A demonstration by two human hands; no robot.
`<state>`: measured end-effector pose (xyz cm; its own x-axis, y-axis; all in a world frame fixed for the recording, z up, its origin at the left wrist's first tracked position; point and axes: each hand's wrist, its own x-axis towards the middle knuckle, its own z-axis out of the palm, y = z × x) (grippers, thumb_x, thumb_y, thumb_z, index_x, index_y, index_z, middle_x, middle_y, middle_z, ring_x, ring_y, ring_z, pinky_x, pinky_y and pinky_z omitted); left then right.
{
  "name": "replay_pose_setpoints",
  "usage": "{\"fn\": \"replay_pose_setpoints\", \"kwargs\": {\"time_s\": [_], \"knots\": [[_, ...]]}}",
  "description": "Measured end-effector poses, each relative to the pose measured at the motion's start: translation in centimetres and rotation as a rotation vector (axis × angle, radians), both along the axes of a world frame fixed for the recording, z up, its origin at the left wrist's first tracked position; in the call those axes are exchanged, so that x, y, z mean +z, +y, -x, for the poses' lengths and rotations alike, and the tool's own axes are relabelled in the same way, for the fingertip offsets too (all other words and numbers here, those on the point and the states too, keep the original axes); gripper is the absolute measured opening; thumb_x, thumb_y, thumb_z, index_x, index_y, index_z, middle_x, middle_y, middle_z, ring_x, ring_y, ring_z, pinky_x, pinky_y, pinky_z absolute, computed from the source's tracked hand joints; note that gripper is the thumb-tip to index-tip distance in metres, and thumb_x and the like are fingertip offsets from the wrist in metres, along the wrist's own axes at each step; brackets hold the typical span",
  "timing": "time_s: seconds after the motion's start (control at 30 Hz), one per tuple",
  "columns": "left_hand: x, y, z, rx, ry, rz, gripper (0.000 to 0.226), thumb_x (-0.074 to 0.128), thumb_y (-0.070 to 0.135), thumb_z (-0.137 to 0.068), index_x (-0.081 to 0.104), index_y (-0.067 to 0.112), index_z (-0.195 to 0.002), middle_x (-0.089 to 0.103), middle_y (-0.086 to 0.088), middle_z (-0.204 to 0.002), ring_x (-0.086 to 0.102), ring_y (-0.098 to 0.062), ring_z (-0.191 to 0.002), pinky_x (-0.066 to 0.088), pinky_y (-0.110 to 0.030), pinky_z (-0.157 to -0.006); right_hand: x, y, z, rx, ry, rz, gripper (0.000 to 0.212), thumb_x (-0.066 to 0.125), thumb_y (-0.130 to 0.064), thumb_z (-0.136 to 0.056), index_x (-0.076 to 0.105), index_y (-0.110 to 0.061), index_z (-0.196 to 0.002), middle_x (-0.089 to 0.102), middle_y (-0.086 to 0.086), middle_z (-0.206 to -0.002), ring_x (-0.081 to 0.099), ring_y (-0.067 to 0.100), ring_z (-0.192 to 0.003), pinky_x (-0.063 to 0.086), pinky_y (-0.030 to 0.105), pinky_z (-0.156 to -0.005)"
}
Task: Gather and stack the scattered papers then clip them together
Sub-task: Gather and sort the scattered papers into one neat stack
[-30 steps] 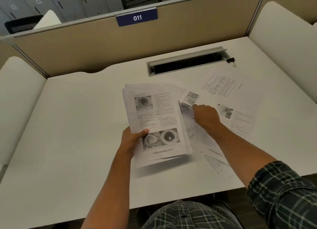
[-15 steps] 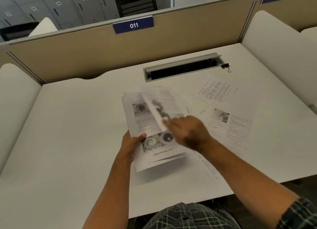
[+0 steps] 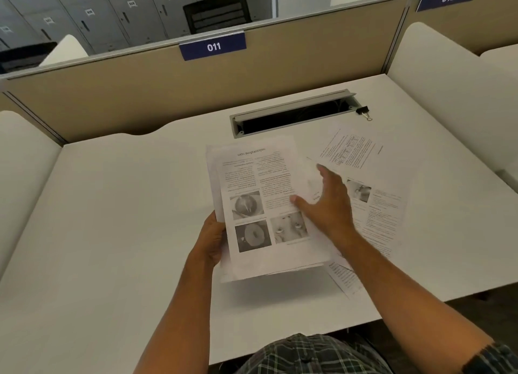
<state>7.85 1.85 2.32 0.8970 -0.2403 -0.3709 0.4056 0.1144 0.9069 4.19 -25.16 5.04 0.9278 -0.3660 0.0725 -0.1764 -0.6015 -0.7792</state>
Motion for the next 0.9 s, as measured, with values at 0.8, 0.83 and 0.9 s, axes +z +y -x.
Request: {"fn": "replay_pose_setpoints", "kwargs": {"time_s": [0.8,0.83,0.9], "knots": [[0.6,1.4,1.8,-0.084,-0.338,-0.088,0.043,0.086,0.020,-0.078,0.075,0.026,-0.119,0.077,-0.007,-0.116,0.073,-0.026,-0.110,0.061,-0.030,-0.083,-1.1,1.5,1.5,0.523,0.070,-0.765,0.053,0.088,-0.011,-0.074,0.075,-0.048,-0.111,0.074,-0.003,-0.110,0.068,0.021,-0.115,0.059,0.054,-0.094],[0.5,1.5,1.8,-0.064,-0.332,-0.102,0.040,0.087,0.024,-0.077,0.077,0.027,-0.116,0.078,-0.005,-0.114,0.074,-0.025,-0.108,0.061,-0.029,-0.083,-1.3,1.4,1.5,0.526,0.071,-0.746,0.052,0.087,-0.010,-0.076,0.075,-0.048,-0.111,0.074,-0.002,-0.109,0.069,0.021,-0.112,0.060,0.053,-0.092],[0.3,1.6,1.6,-0.016,-0.308,-0.124,0.040,0.089,0.031,-0.074,0.079,0.022,-0.112,0.079,-0.007,-0.111,0.075,-0.028,-0.106,0.062,-0.033,-0.083,-1.2,1.0,1.2,0.528,0.084,-0.686,0.049,0.083,-0.014,-0.077,0.074,-0.050,-0.108,0.074,-0.003,-0.106,0.070,0.019,-0.106,0.064,0.044,-0.086]]}}
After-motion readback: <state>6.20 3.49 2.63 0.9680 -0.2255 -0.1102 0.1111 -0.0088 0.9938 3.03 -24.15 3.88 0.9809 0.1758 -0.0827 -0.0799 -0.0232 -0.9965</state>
